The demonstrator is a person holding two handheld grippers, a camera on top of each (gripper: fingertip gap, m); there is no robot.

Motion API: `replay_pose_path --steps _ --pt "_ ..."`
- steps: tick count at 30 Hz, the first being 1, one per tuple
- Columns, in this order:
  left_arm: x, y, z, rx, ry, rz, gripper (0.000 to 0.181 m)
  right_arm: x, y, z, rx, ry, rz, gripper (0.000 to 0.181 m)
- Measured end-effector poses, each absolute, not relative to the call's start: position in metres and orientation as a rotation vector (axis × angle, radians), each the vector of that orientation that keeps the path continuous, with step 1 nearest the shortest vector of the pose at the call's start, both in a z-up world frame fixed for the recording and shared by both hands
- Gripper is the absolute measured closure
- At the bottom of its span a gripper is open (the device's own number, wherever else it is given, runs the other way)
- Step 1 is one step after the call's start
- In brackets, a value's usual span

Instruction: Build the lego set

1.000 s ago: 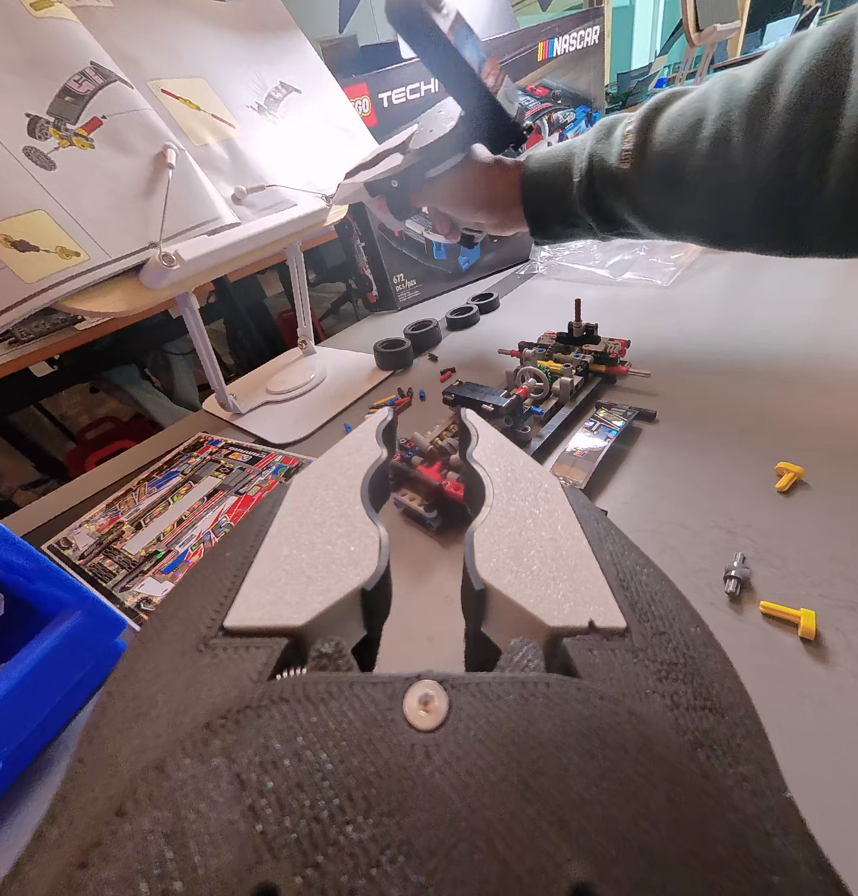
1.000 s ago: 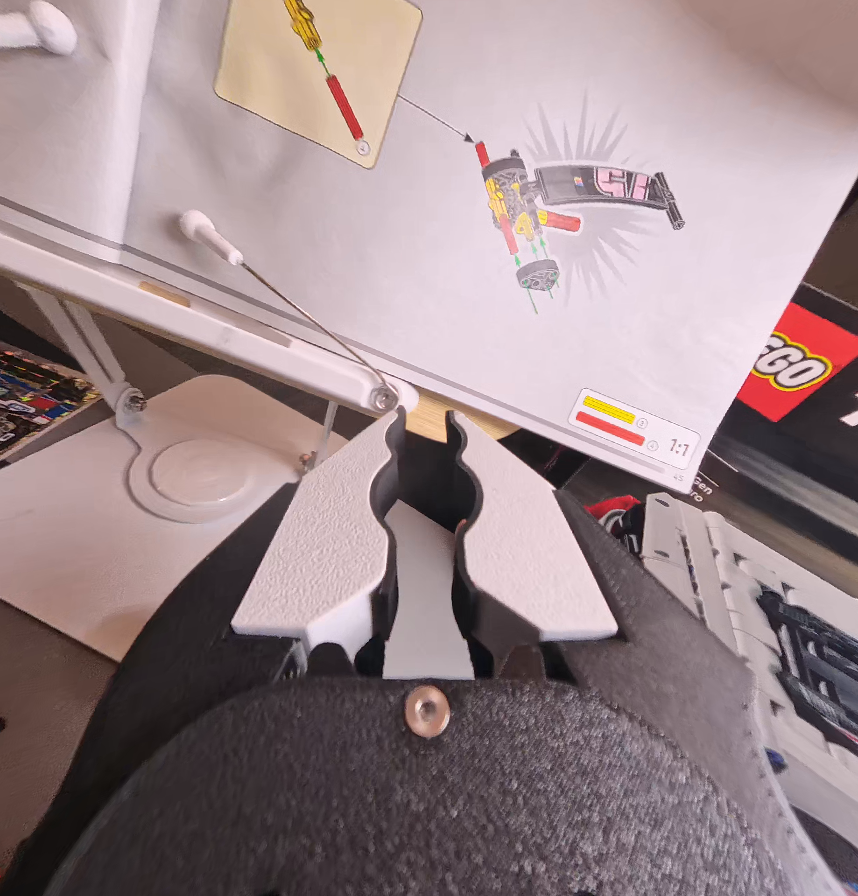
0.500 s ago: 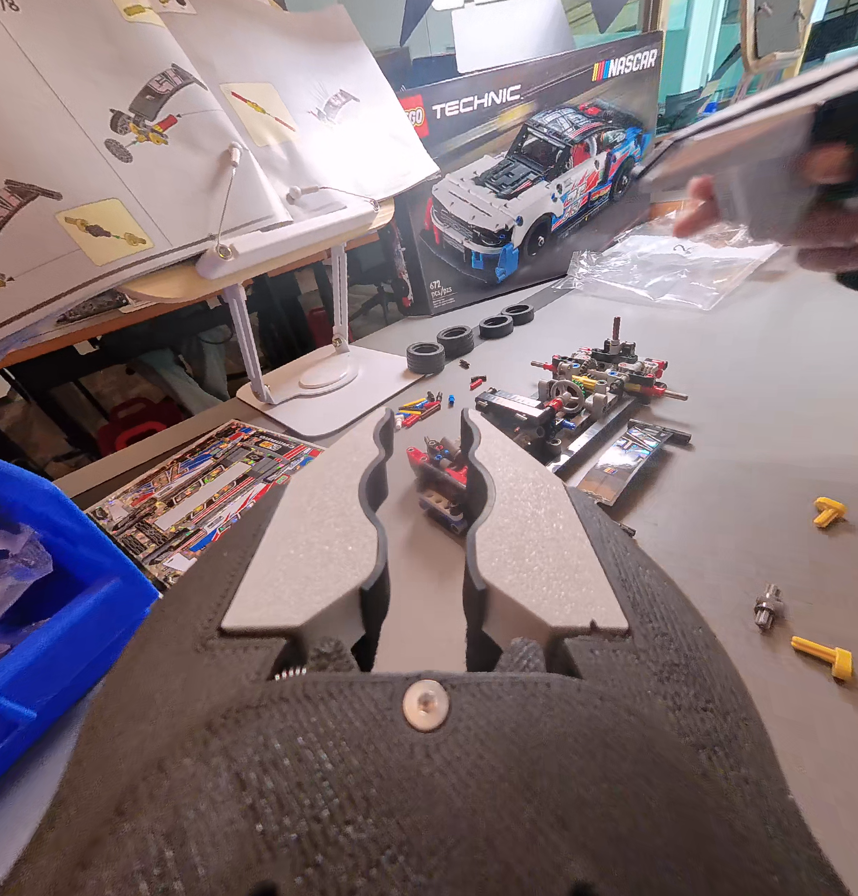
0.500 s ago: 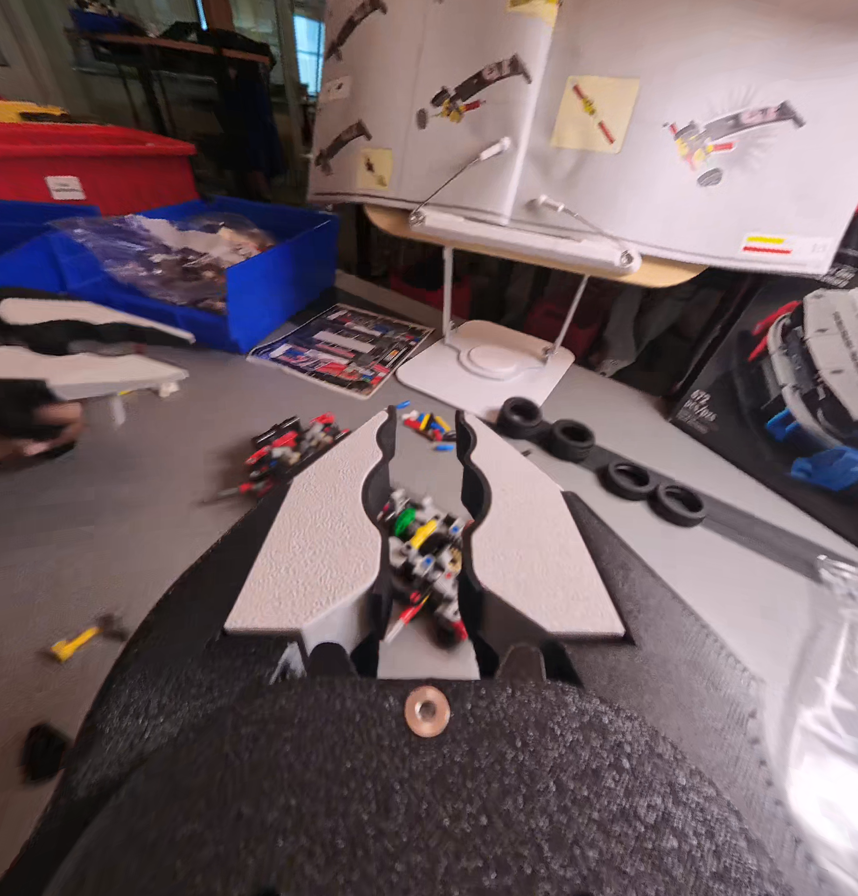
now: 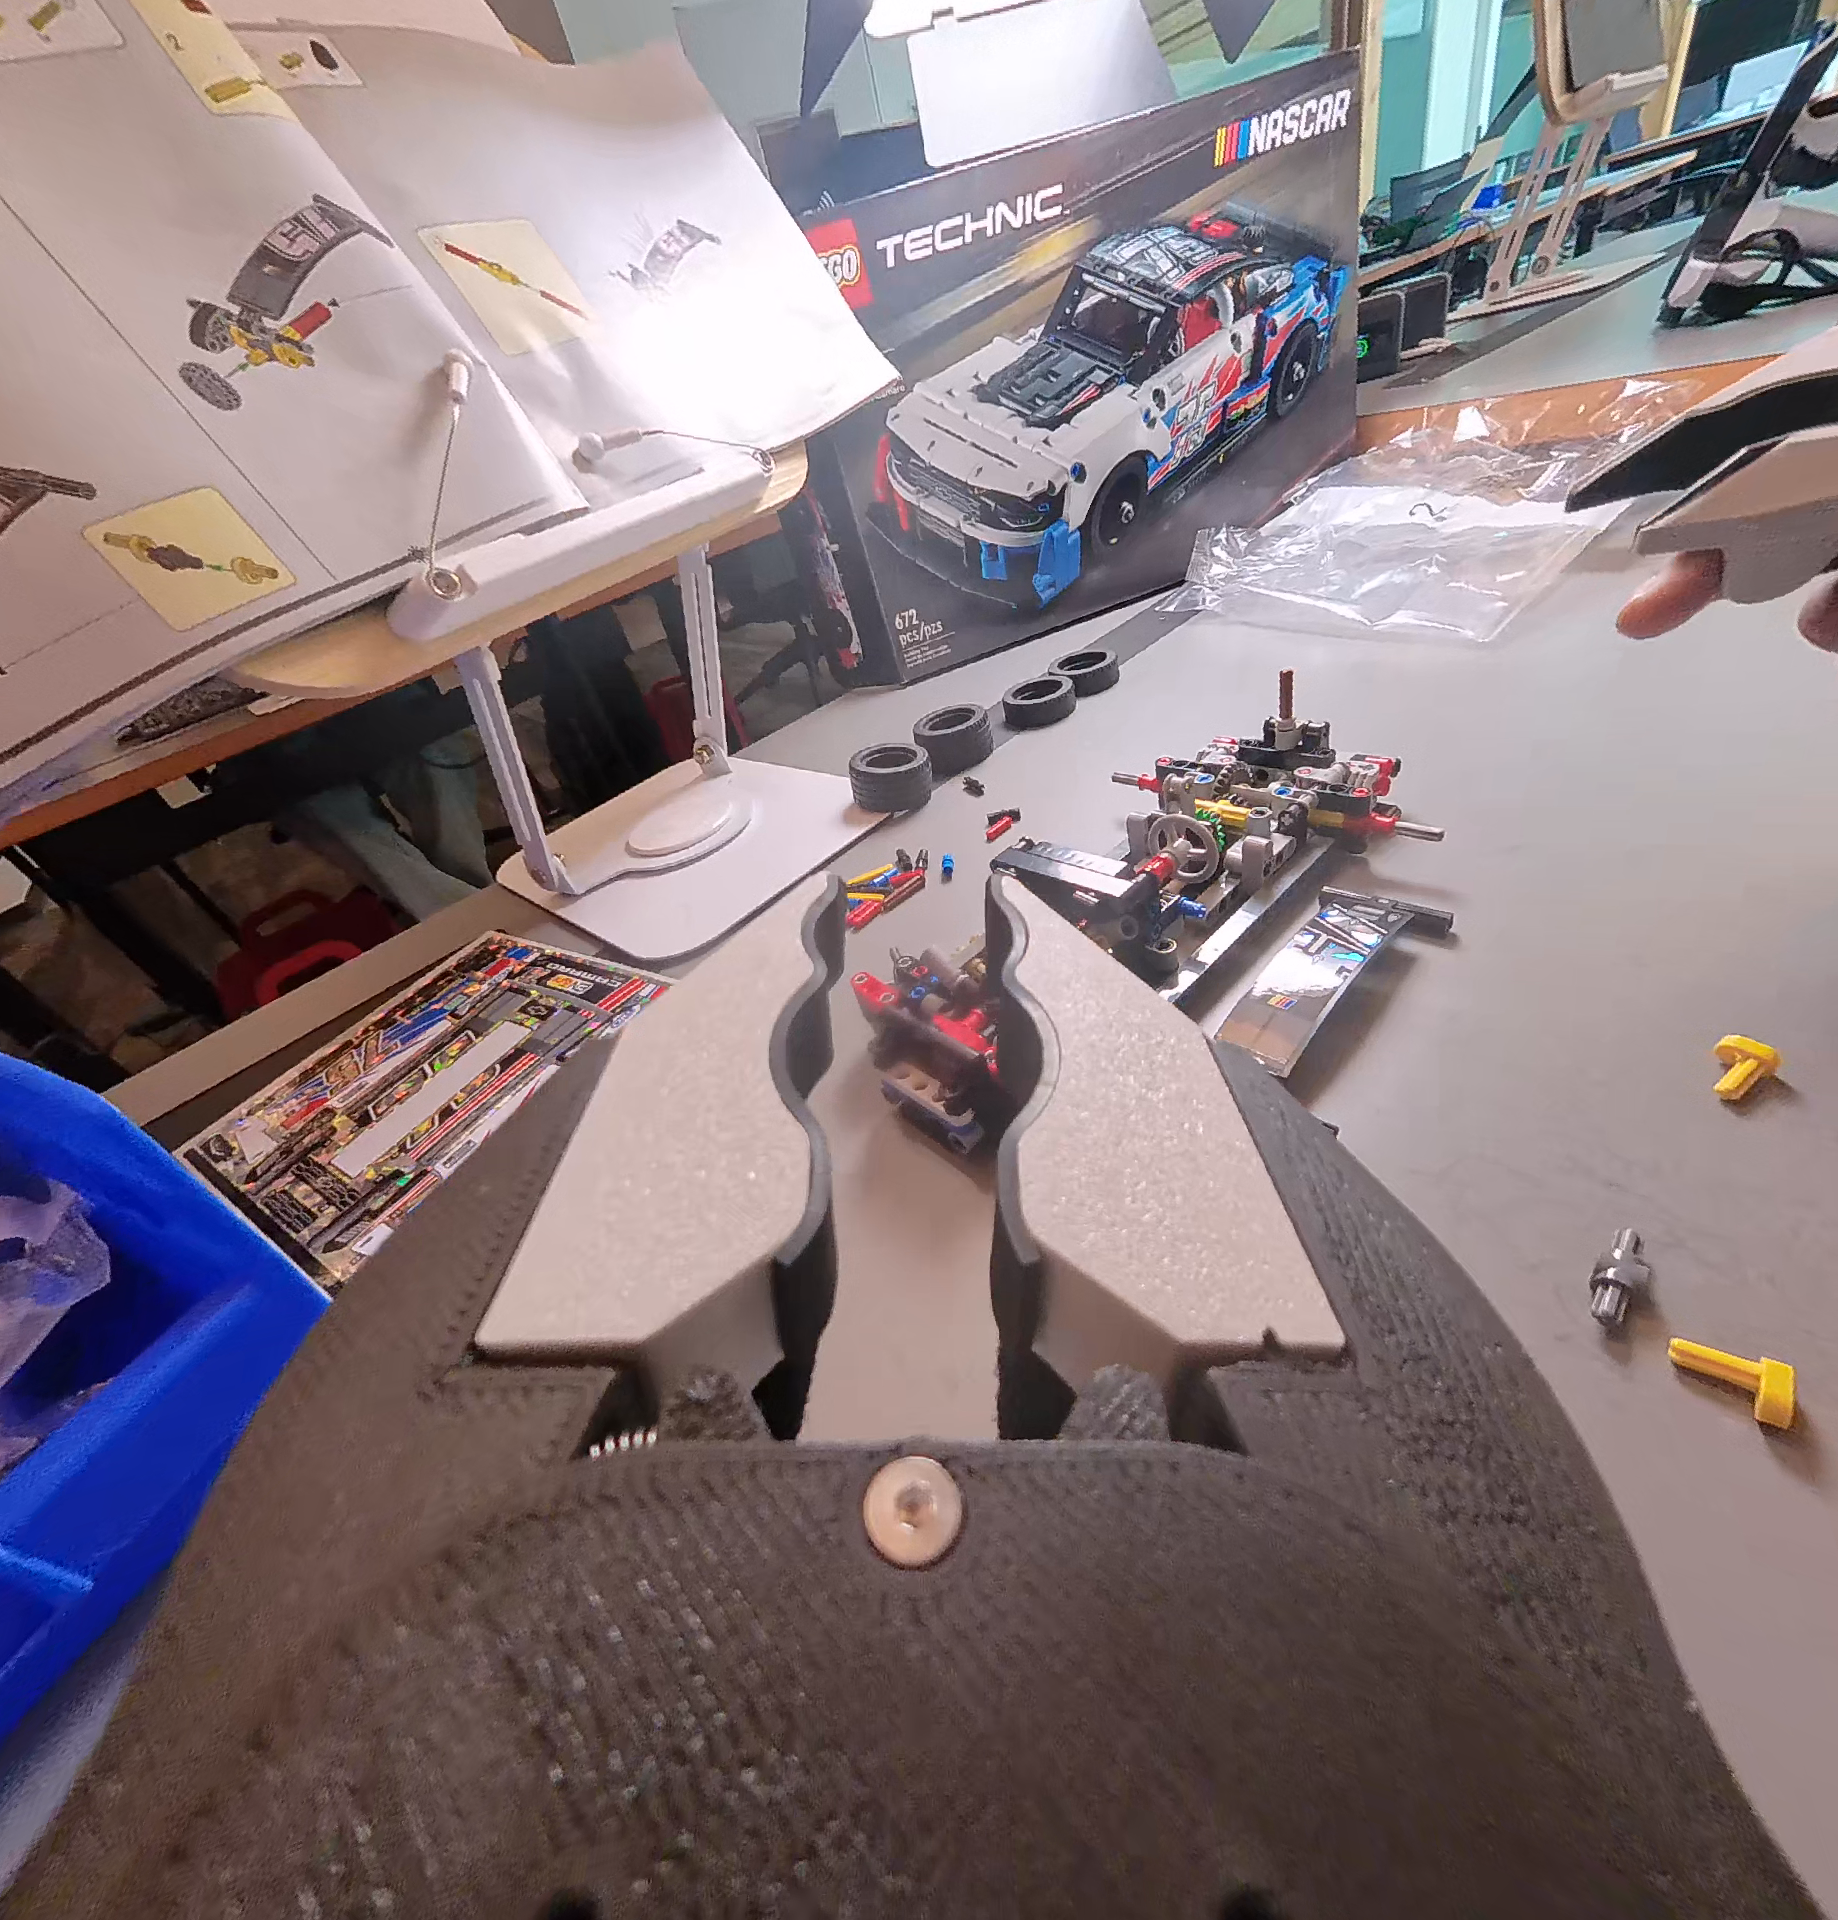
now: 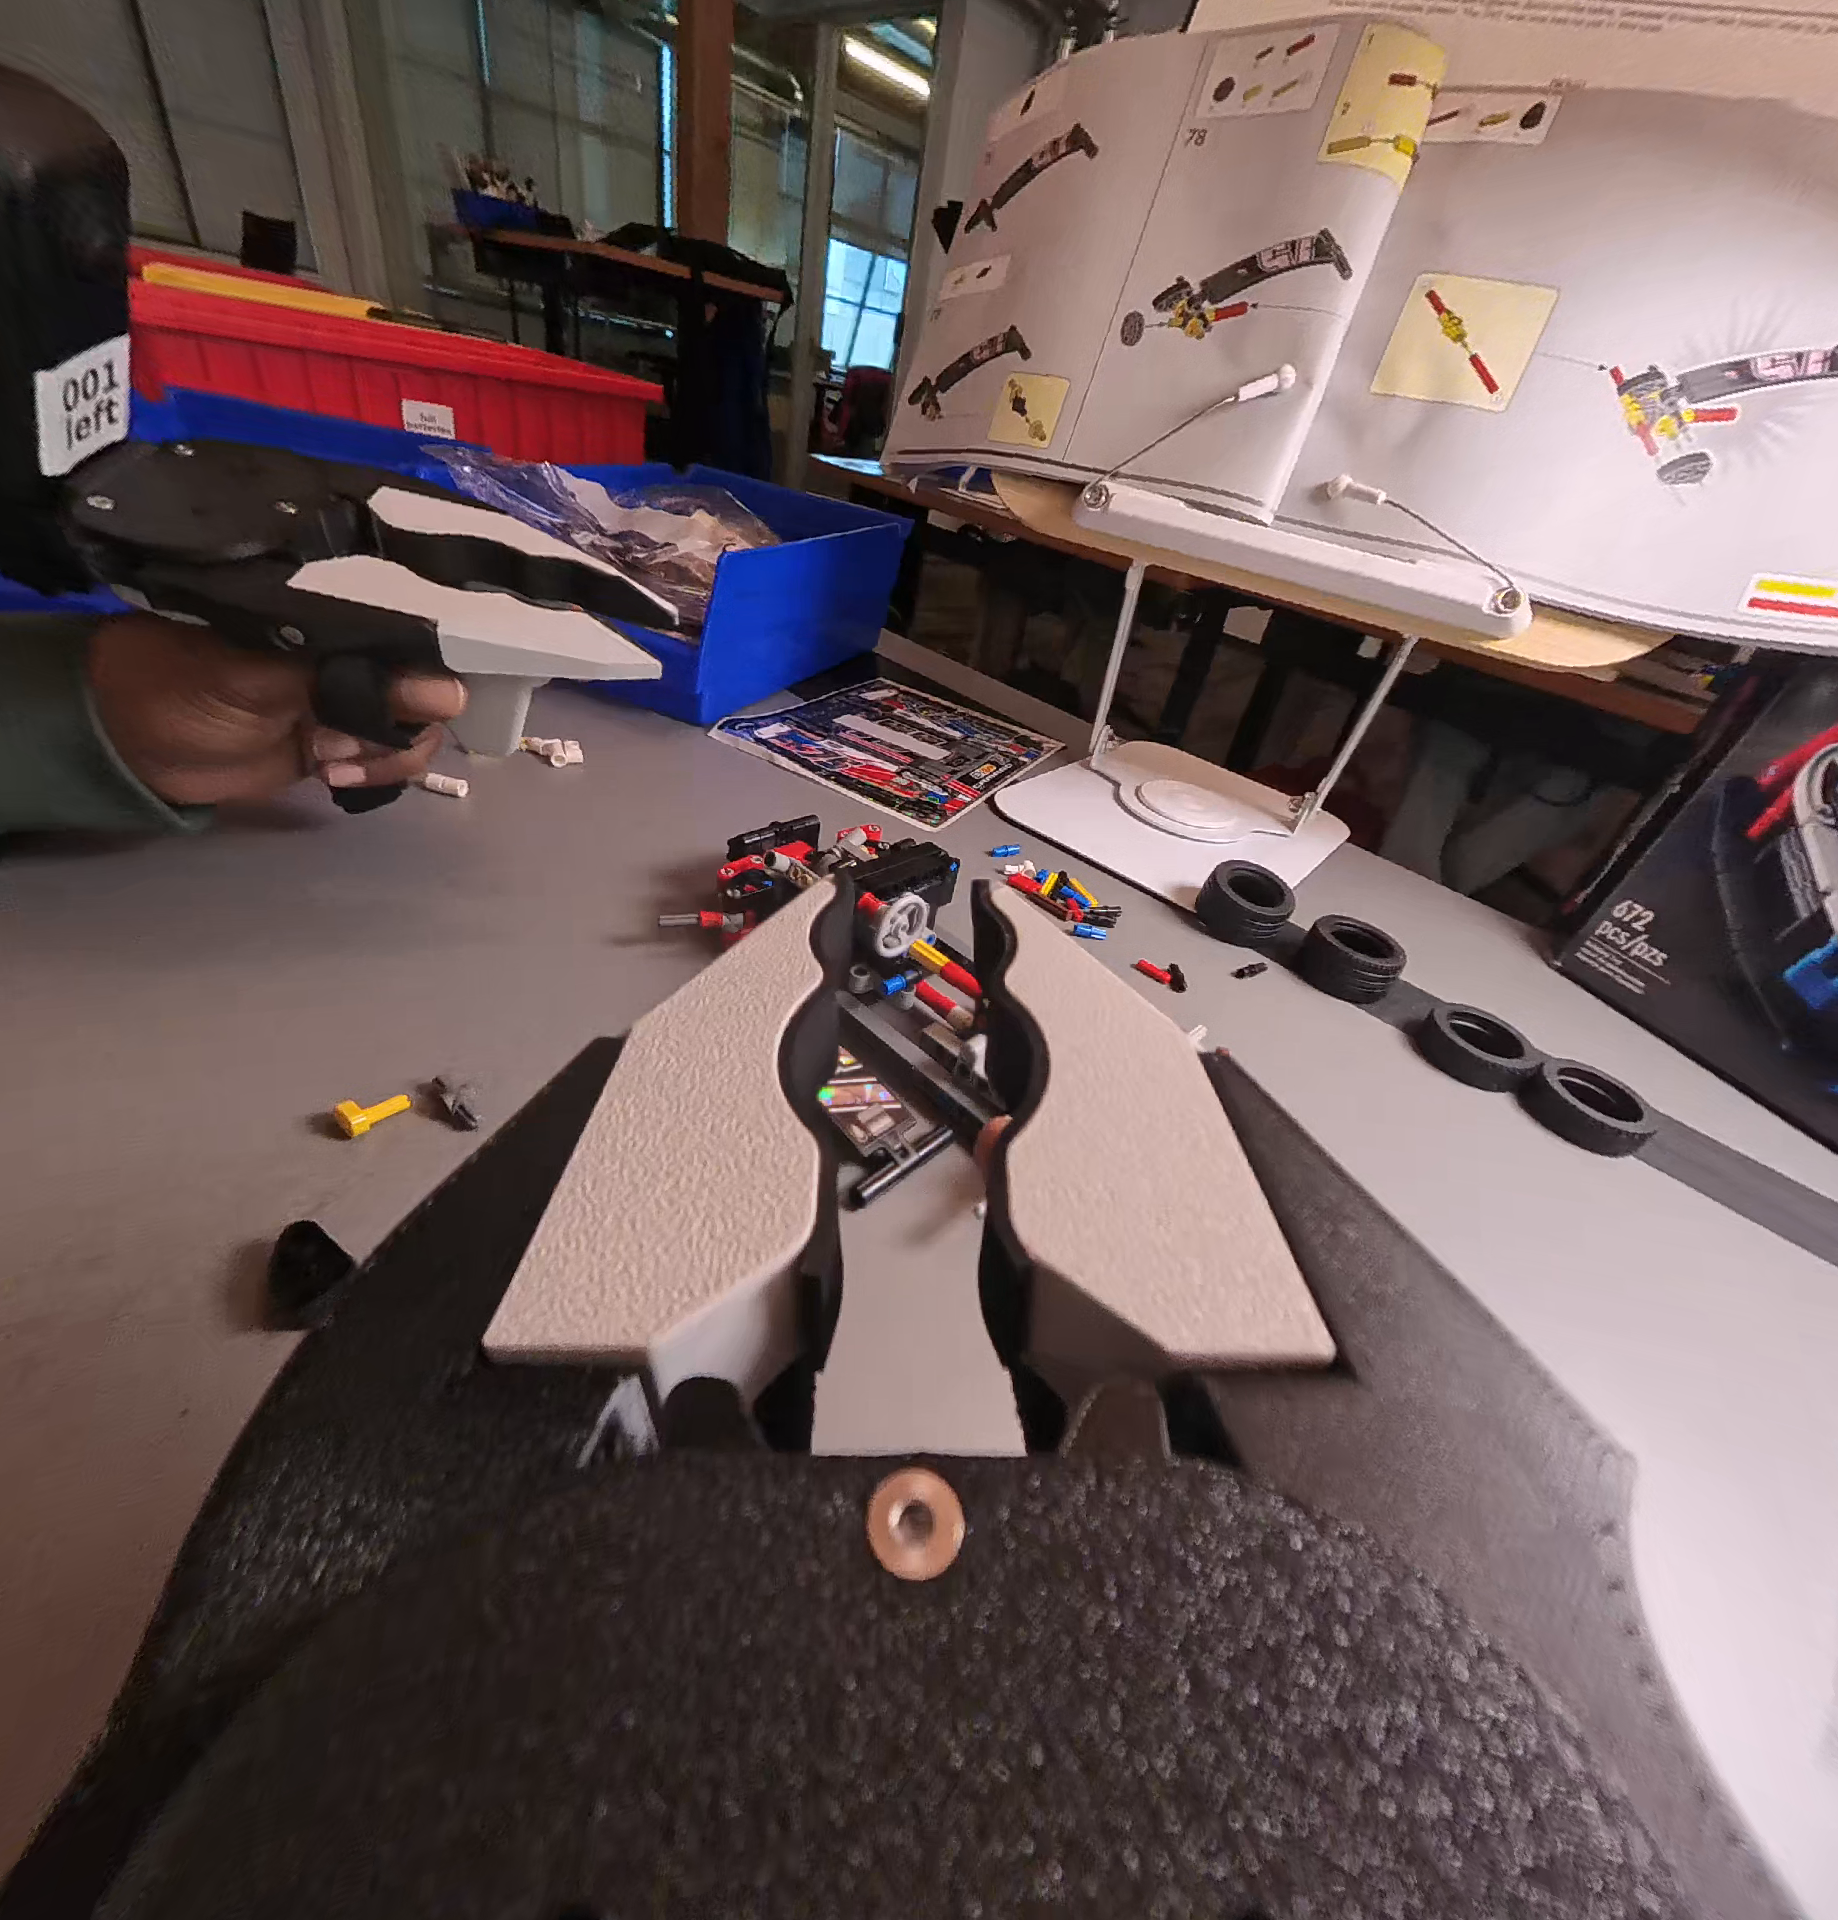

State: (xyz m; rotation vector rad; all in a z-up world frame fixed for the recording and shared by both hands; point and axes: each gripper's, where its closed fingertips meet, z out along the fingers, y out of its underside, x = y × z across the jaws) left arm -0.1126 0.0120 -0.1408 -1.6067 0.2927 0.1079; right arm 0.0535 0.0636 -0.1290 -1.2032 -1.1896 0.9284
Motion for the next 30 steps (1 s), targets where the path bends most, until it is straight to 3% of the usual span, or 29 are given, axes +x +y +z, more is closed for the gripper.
replay_pose_path --steps 30 --pt "-0.101 0.011 -0.148 -1.644 0.342 0.054 0.159 0.049 0.059 -0.16 -1.264 -1.295 0.896 0.168"
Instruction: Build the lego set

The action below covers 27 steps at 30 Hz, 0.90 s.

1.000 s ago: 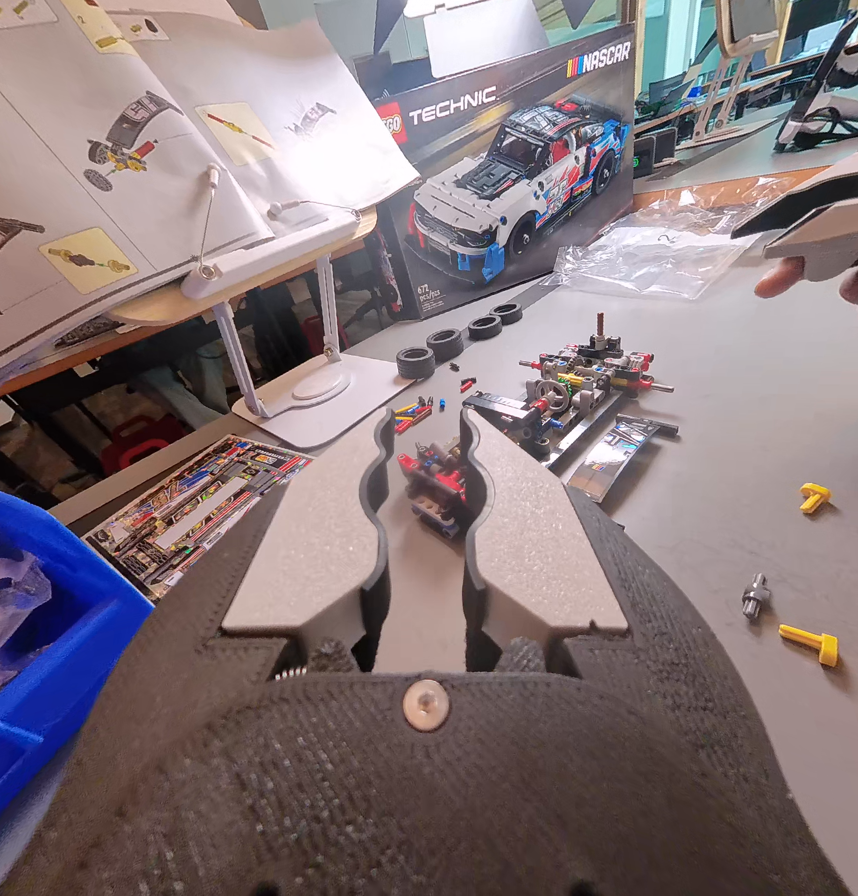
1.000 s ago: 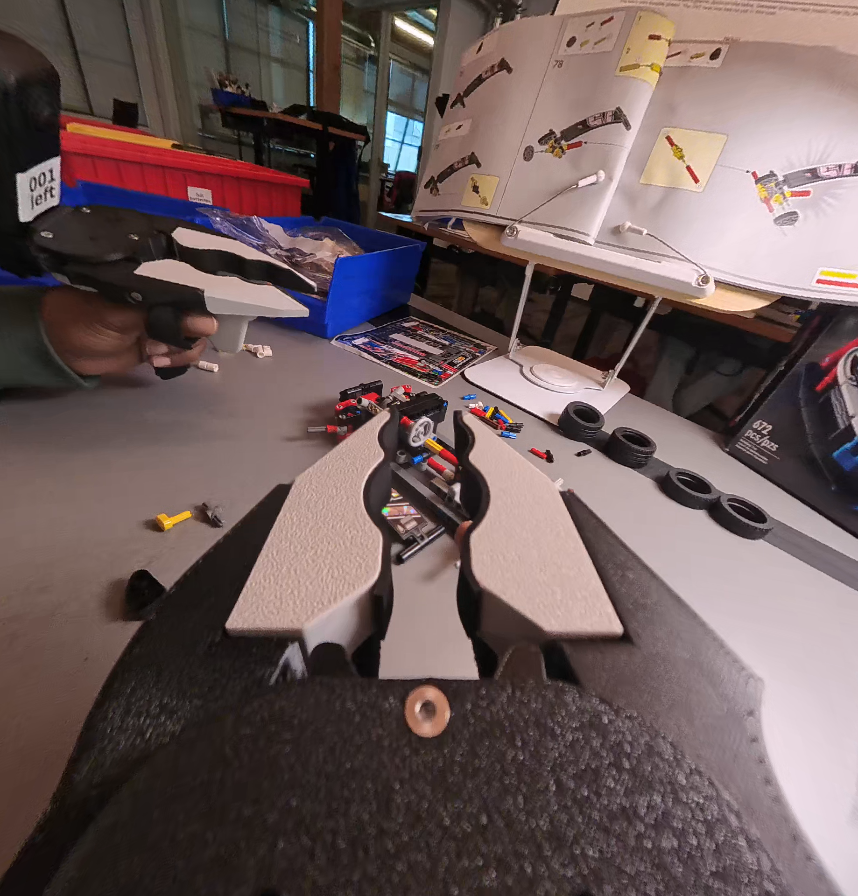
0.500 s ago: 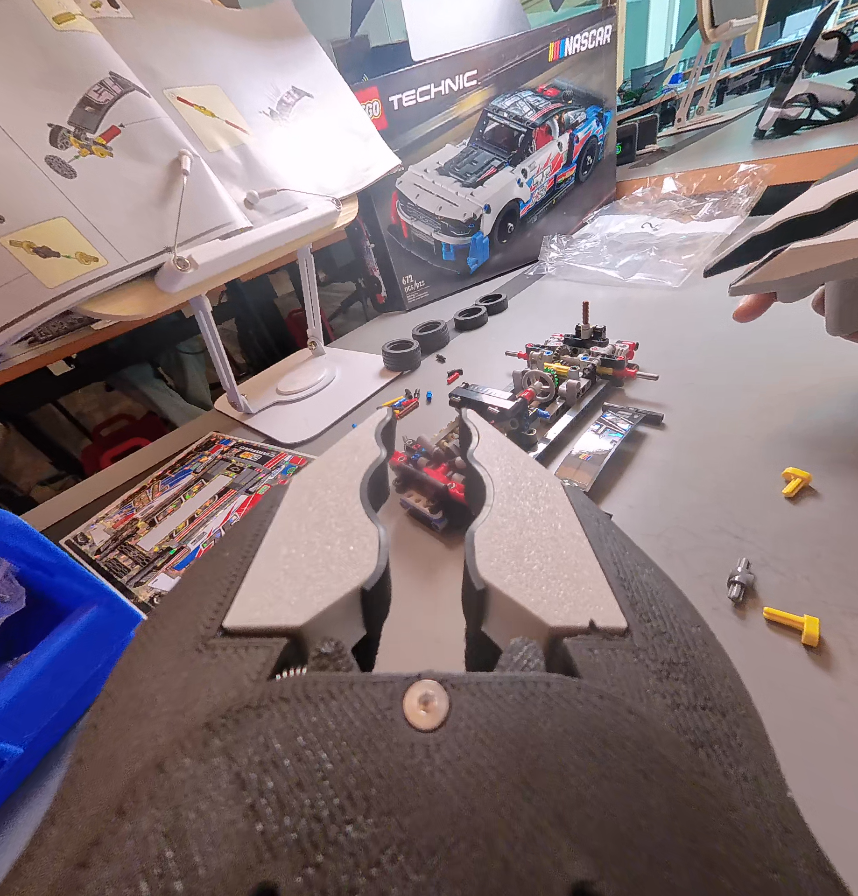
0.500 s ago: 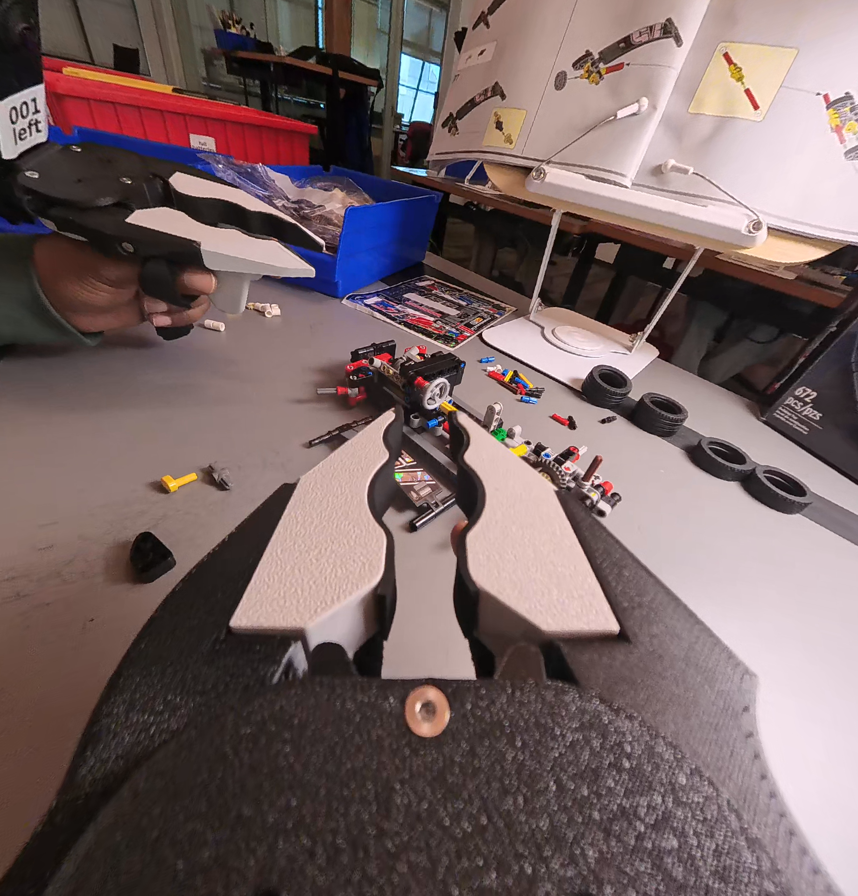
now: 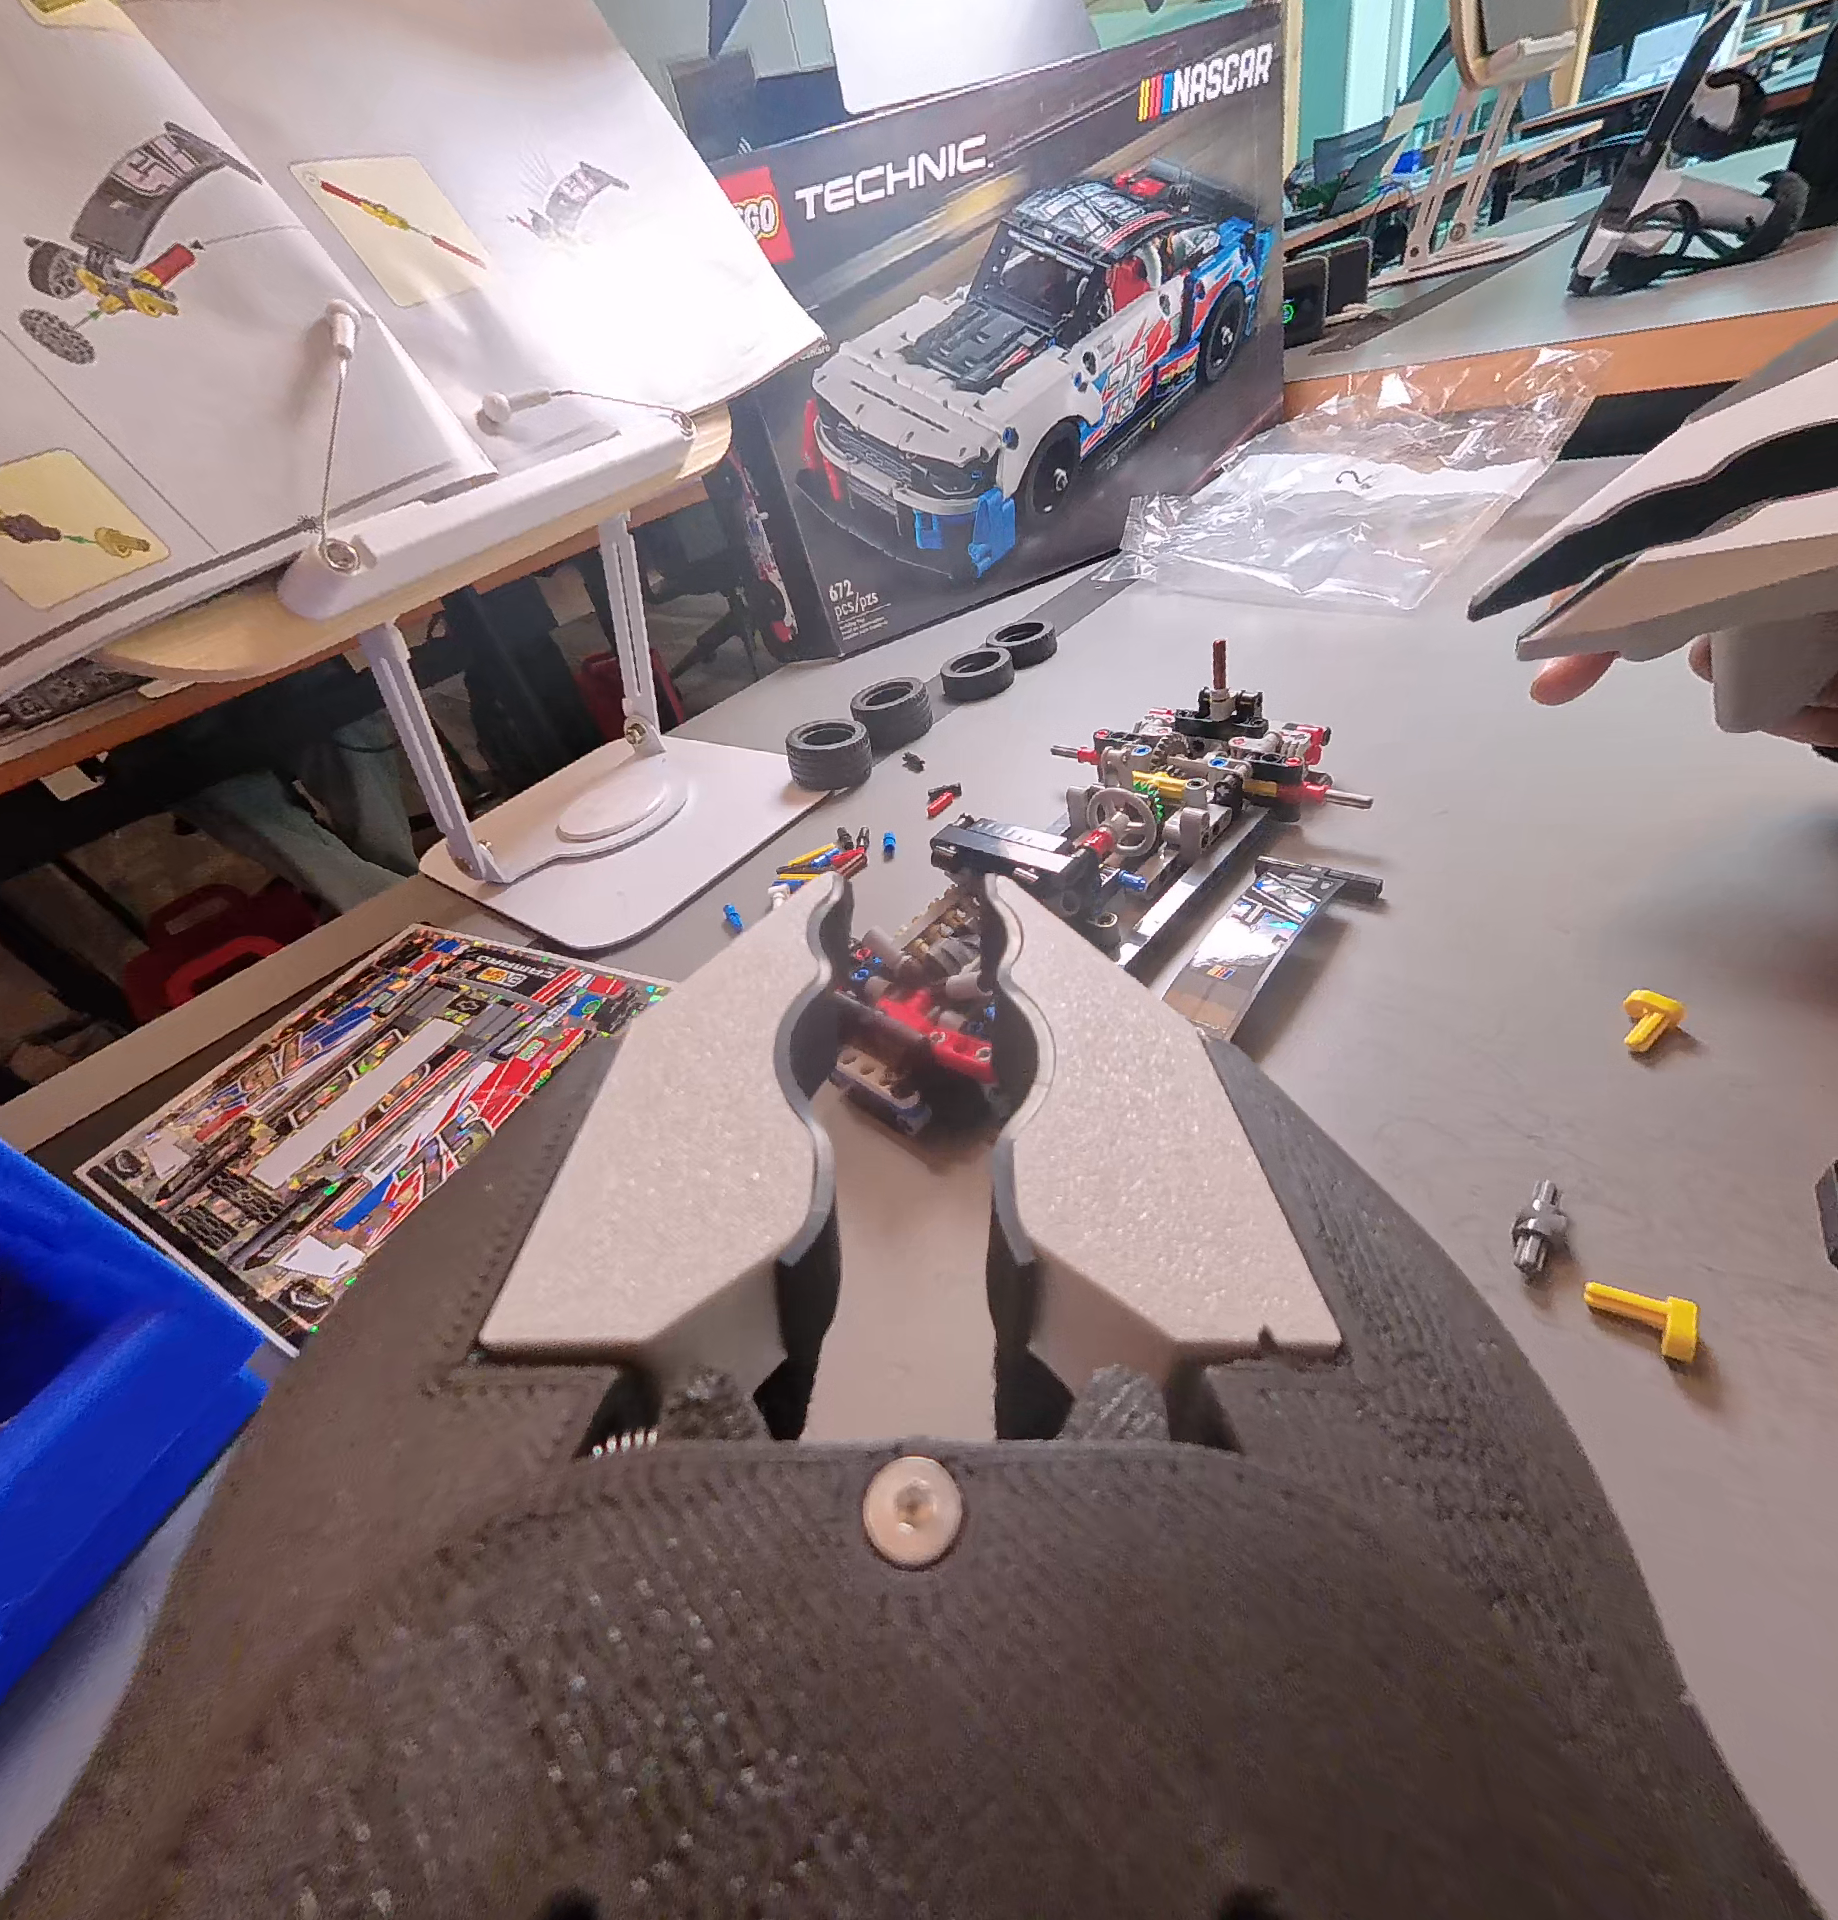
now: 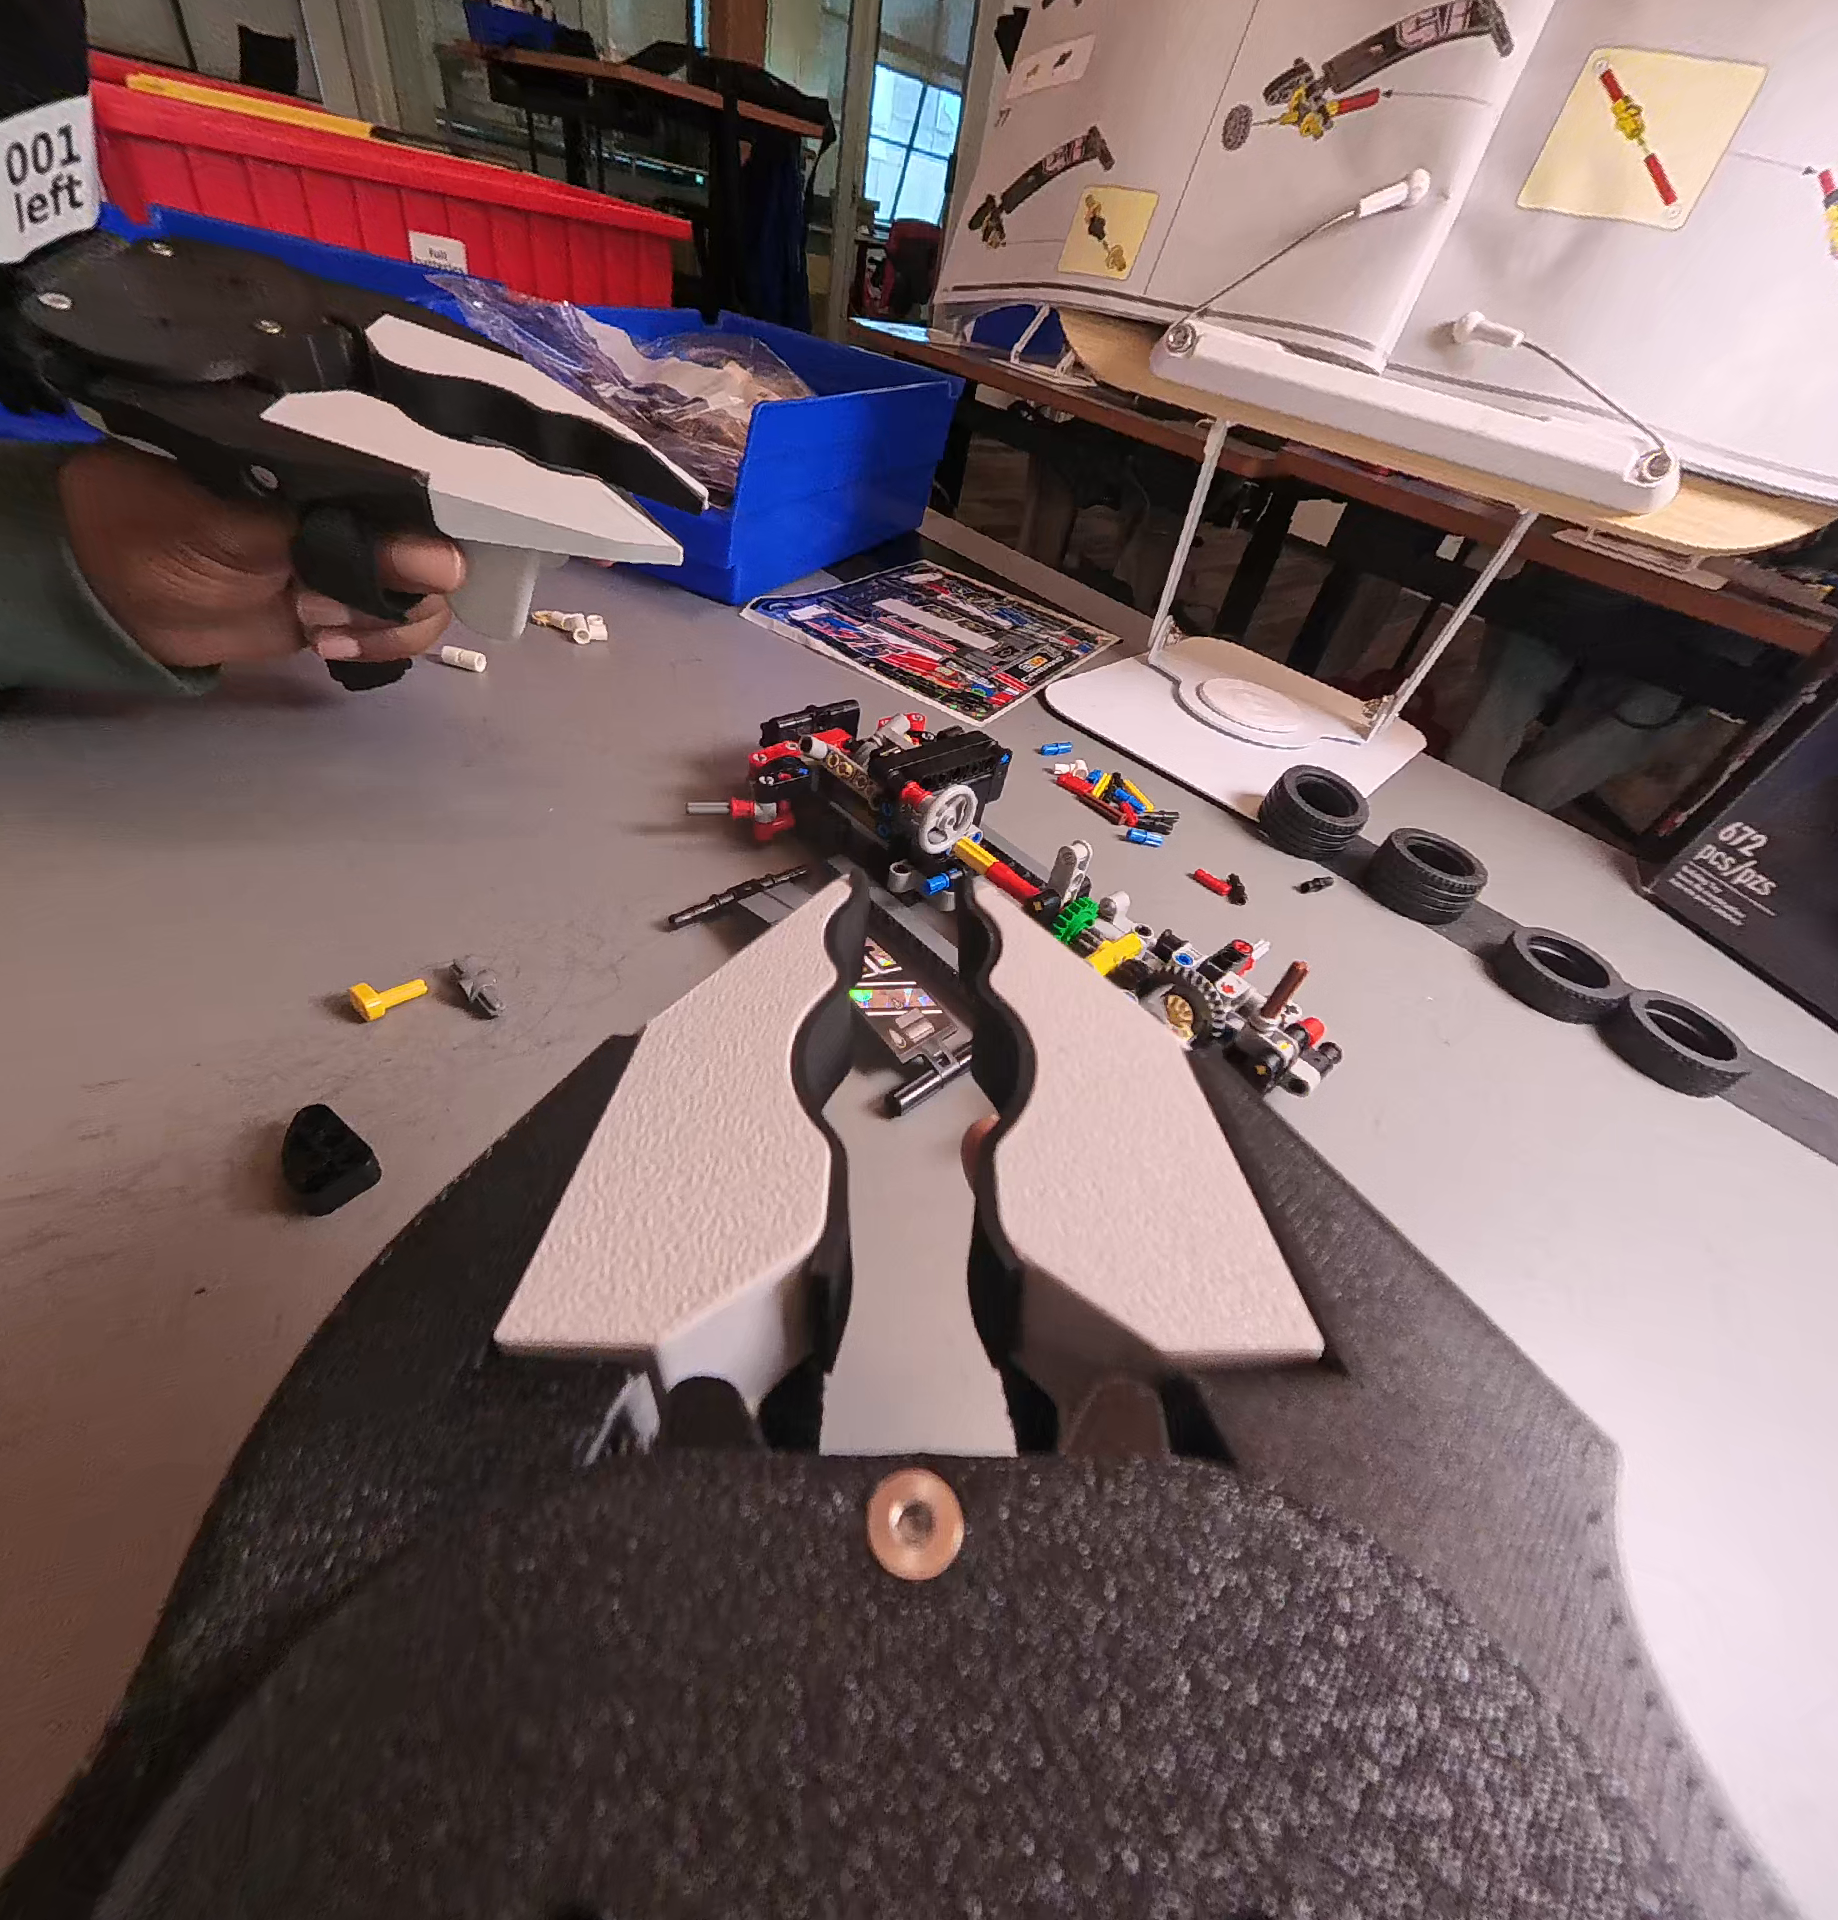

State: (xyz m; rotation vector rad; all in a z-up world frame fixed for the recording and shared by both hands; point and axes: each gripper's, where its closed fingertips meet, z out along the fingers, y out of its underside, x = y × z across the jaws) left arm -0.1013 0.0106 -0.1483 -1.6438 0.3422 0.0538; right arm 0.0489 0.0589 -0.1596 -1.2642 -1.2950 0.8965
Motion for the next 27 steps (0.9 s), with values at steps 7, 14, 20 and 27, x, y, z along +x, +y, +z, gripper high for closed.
replay_pose_path --steps 7,14,20,27 --pt "-0.102 0.012 -0.153 -1.661 0.344 0.058 0.159 0.049 0.057 -0.162 -1.264 -1.314 0.889 0.168" --pt "-0.095 0.014 -0.166 -1.7 0.405 0.06 0.161 0.044 0.056 -0.183 -1.316 -1.413 0.851 0.166" --pt "-0.092 0.016 -0.172 -1.719 0.435 0.08 0.165 0.005 0.051 -0.213 -1.3 -1.843 0.592 0.154" --pt "-0.09 0.014 -0.182 -1.763 0.483 0.103 0.165 -0.024 0.053 -0.246 -1.232 -2.289 0.373 0.16"
